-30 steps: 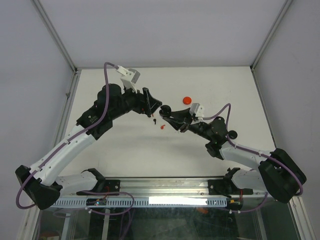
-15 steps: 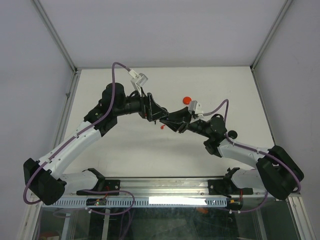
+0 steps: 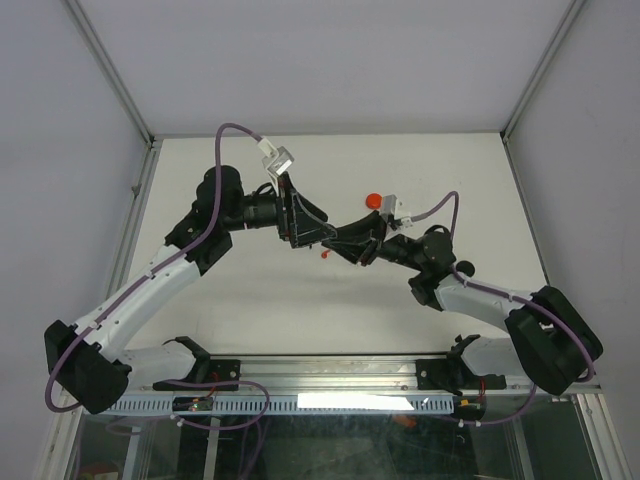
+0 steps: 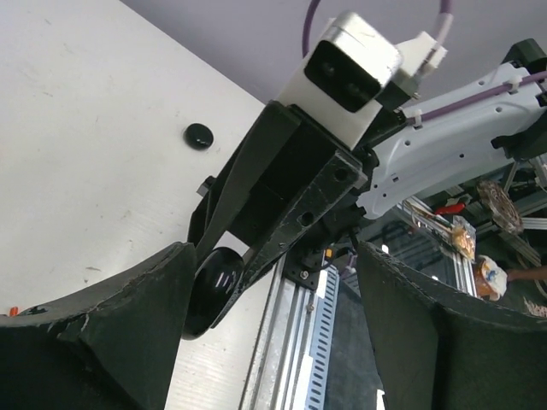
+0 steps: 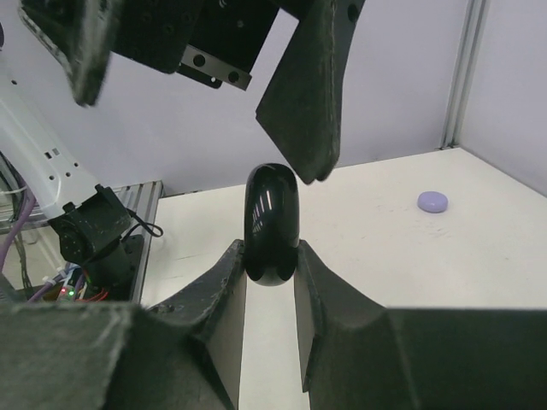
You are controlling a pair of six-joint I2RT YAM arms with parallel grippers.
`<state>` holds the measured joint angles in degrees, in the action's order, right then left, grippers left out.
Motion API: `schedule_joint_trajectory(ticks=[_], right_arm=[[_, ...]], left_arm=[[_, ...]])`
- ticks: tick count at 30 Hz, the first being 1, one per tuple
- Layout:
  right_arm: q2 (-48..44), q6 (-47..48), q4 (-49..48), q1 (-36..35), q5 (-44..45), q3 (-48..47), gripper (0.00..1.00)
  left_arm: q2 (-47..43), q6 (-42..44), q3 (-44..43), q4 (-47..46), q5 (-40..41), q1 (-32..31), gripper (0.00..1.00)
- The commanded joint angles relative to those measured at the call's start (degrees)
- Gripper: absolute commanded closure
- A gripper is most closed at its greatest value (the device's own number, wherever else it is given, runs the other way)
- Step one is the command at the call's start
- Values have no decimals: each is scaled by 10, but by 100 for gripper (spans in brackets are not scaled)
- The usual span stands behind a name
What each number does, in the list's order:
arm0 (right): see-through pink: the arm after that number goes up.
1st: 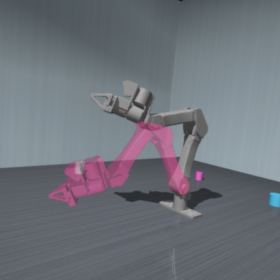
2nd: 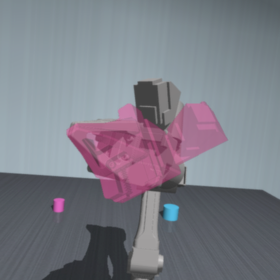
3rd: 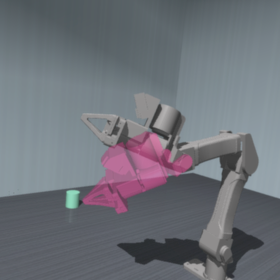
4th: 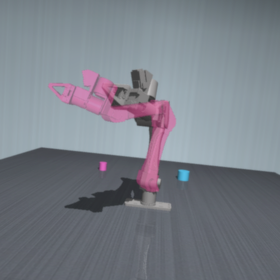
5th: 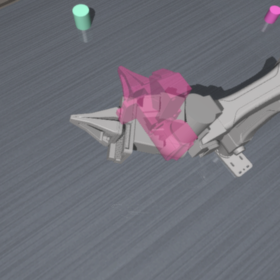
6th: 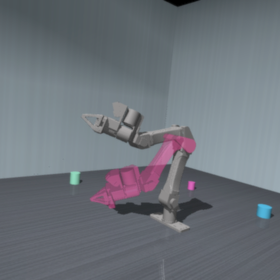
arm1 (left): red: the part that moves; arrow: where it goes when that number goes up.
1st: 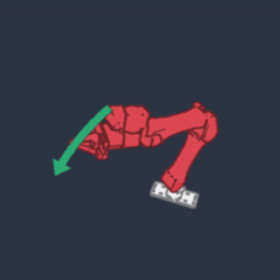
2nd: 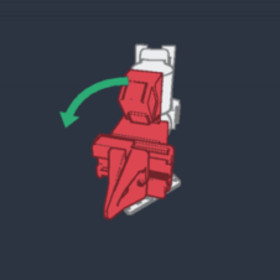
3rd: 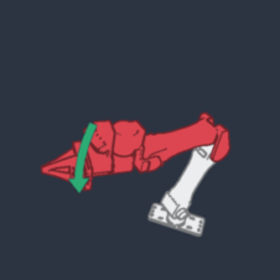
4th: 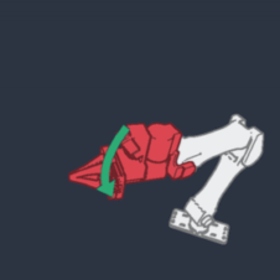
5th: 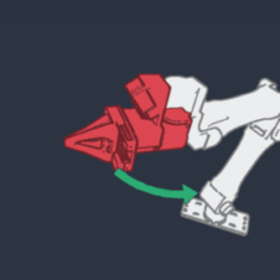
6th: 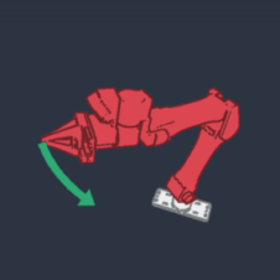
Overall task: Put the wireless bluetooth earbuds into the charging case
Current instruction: Close the charging case, then place the charging case at the center of the board.
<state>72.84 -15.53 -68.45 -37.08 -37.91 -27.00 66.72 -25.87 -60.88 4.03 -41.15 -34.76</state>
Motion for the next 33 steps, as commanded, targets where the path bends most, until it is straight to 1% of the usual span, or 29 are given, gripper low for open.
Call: schedule_joint_trajectory(ticks=[1, 4, 7, 9, 11, 15, 18, 21, 25, 28, 30, 33], right_arm=[[5, -28, -24, 5, -27, -14, 100], [1, -30, -9, 8, -27, -15, 100], [-8, -27, 37, 17, -10, -18, 100], [-16, -24, 86, 27, 7, -28, 100], [-25, -23, 146, 36, 17, -38, 100], [-42, -22, 288, 52, 90, -62, 100], [-55, -26, 369, 69, 125, -71, 100], [-66, -42, 440, 96, 160, -74, 100], [-67, -68, 525, 153, 199, -83, 100], [-62, -92, 555, 206, 207, -86, 100], [-51, -105, 568, 240, 216, -86, 100], [-20, -138, 581, 294, 219, -90, 100]], left_arm=[[-31, 18, 2, -42, -40, 5, 23], [-37, 27, 1, -36, -26, 11, 23], [-44, 47, -8, 4, 27, 19, 21], [-47, 64, -22, 47, 94, 23, 19], [-46, 80, -36, 89, 186, 26, 18], [-39, 100, -54, 156, 356, 30, 14], [-35, 104, -50, 181, 467, 34, 8], [-33, 113, -43, 192, 548, 38, 3], [-25, 121, -45, 208, 619, 42, 1], [-26, 123, -37, 208, 663, 50, 1], [-23, 118, -34, 209, 678, 58, 1], [-18, 105, -28, 209, 663, 79, 1]])
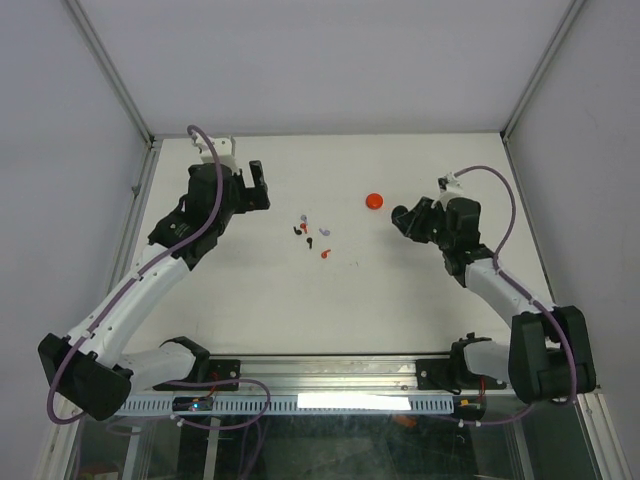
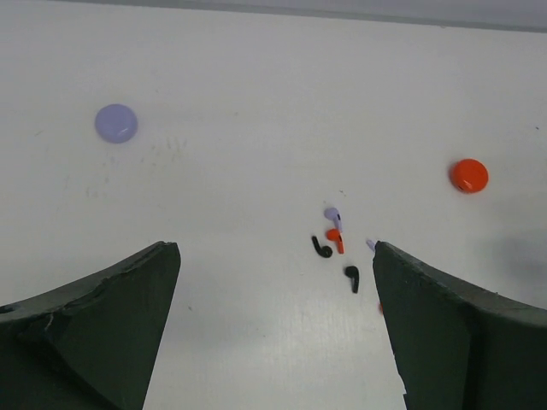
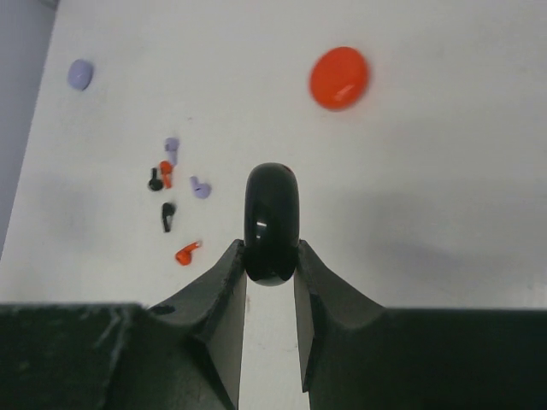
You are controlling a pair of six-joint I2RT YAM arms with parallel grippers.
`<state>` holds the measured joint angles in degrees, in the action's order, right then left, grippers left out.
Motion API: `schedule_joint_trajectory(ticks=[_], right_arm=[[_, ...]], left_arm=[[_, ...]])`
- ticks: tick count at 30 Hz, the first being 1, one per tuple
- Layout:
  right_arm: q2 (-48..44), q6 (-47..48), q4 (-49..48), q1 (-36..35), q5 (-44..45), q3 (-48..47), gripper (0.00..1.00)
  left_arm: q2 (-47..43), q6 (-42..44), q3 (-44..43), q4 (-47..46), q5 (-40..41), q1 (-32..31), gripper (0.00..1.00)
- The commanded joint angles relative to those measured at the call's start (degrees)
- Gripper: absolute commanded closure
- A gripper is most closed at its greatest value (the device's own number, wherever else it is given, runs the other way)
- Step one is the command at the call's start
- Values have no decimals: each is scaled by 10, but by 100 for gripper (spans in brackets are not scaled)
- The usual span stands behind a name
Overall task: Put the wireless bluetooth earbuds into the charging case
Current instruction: Place the charging case at the center of the board, then pick up the charging case at the center of the board.
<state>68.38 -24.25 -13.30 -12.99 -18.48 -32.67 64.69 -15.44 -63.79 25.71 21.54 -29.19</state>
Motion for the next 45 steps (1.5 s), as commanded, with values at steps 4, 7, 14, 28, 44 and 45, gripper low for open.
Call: schedule_joint_trajectory(ticks=[4, 7, 14, 28, 44, 45], right_arm=[[71, -70, 26, 113, 21, -44, 100], [106, -88, 12, 149, 18, -52, 100], [209, -102, 19, 199, 6, -109, 98], [257, -82, 96, 221, 21, -132, 66], [83, -30, 200, 201, 98, -90, 35], [66, -24, 206, 195, 105, -90, 34]], left_arm=[[-6, -4, 15, -8, 36, 57, 1], [-10, -4, 19, -8, 45, 66, 1], [-22, -19, 41, -8, 74, 91, 1], [-26, -49, 43, -8, 29, 148, 1], [3, -67, 43, -8, 9, 177, 1], [11, -67, 41, -8, 11, 177, 1]])
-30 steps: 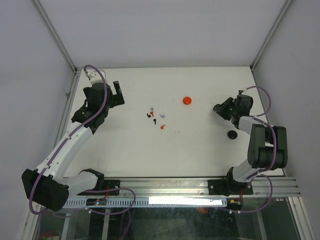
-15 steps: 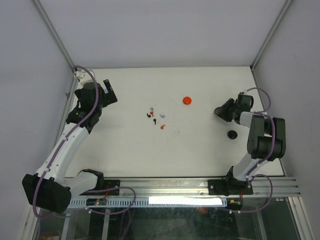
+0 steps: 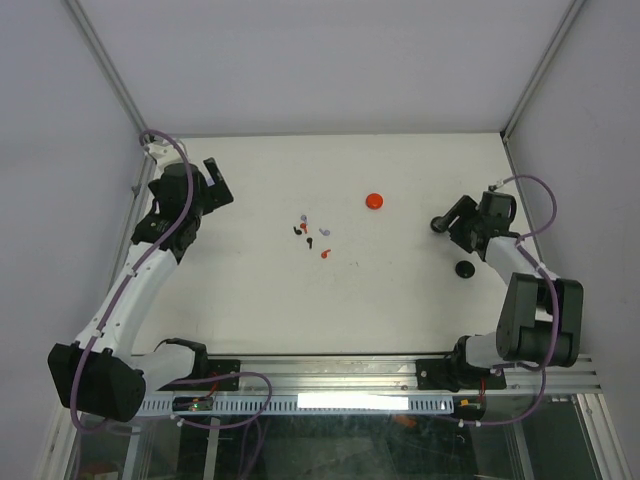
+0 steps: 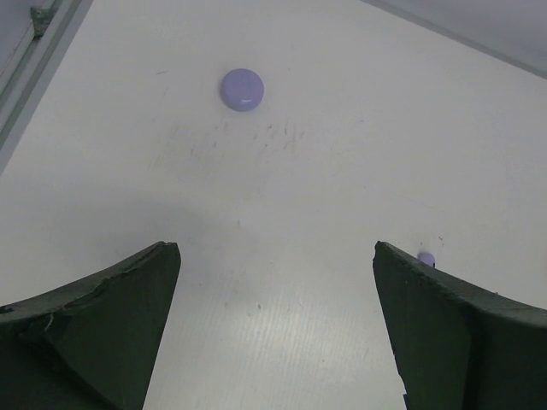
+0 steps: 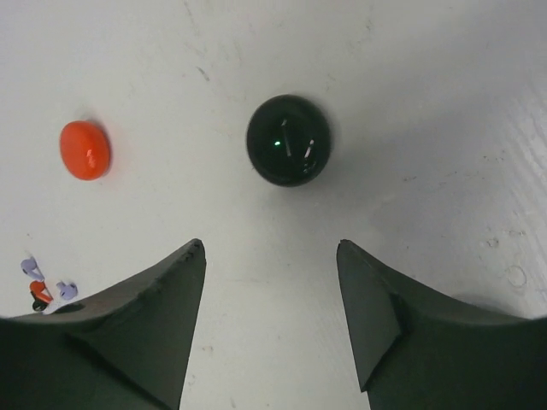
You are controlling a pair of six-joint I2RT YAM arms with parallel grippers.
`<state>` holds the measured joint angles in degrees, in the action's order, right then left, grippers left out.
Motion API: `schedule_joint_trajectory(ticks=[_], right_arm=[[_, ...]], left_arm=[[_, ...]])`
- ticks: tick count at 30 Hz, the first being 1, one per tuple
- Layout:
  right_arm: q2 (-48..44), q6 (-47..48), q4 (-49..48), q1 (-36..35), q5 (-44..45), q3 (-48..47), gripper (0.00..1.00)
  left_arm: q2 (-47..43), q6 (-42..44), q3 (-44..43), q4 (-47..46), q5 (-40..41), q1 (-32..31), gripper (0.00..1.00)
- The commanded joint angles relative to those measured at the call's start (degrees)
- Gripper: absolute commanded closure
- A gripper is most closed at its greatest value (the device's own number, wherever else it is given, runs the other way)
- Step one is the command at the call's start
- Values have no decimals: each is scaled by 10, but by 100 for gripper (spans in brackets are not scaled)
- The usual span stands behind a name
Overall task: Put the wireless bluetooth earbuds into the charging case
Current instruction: Pick up the charging case at the center of the board.
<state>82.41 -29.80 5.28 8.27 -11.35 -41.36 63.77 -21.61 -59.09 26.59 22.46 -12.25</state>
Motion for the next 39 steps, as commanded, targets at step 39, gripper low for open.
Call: schedule_joint_trajectory(ticks=[39], right_arm=[[-230, 124, -37, -165, -2, 26, 18]], left_arm=[[590, 435, -381, -57, -292, 168, 1]])
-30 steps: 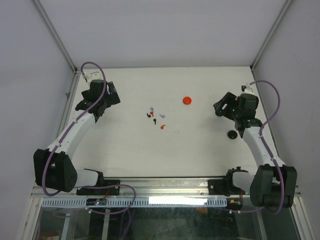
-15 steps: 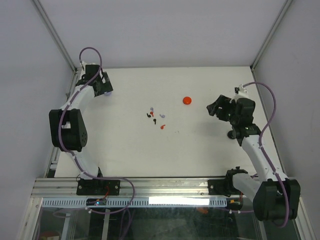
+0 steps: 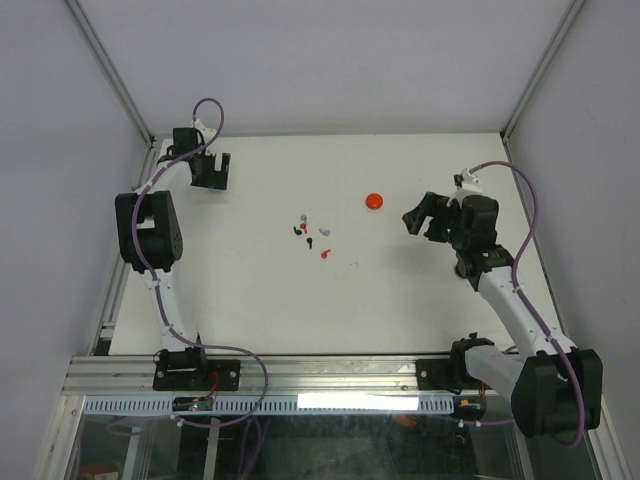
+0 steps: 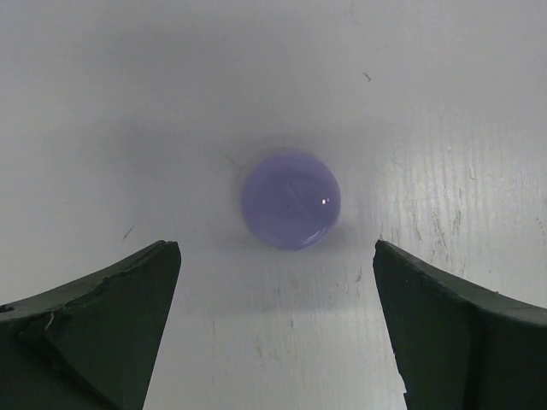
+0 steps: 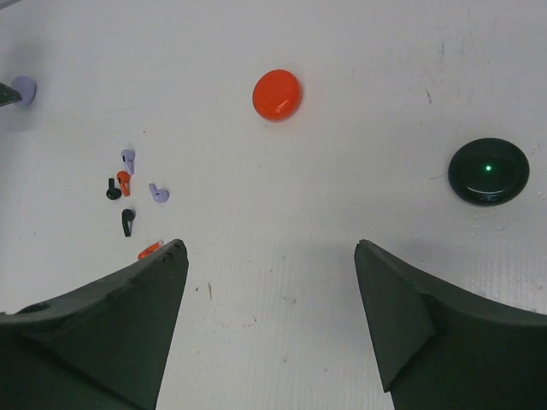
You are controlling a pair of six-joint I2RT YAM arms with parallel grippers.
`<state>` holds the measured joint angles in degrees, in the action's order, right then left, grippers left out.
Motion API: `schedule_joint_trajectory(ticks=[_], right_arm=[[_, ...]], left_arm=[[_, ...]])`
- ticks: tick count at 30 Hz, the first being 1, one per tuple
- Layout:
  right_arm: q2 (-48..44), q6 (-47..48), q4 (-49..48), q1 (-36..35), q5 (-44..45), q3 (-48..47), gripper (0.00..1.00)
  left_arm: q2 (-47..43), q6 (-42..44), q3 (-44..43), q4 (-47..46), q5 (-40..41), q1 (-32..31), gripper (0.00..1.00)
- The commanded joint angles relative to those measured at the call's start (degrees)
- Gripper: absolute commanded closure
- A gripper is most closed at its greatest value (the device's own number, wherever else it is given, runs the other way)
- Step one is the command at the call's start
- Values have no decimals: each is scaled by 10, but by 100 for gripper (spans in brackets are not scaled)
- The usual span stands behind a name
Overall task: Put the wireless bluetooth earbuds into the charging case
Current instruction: Pick up the charging case at the center of the board.
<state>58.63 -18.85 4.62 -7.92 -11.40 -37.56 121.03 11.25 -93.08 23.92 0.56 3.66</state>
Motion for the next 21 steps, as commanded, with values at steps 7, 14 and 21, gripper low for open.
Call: schedule_joint_trajectory(ticks=[7, 14, 21], right_arm=[[16, 21, -31, -3, 5, -9, 18], [31, 30, -27, -3, 16, -16, 18], [40, 33, -26, -3, 9, -20, 18]], left_arm=[[54, 199, -76, -13, -114, 15, 1], [94, 218, -117, 37, -158, 23, 4], [112, 236, -144, 79, -188, 23, 18]])
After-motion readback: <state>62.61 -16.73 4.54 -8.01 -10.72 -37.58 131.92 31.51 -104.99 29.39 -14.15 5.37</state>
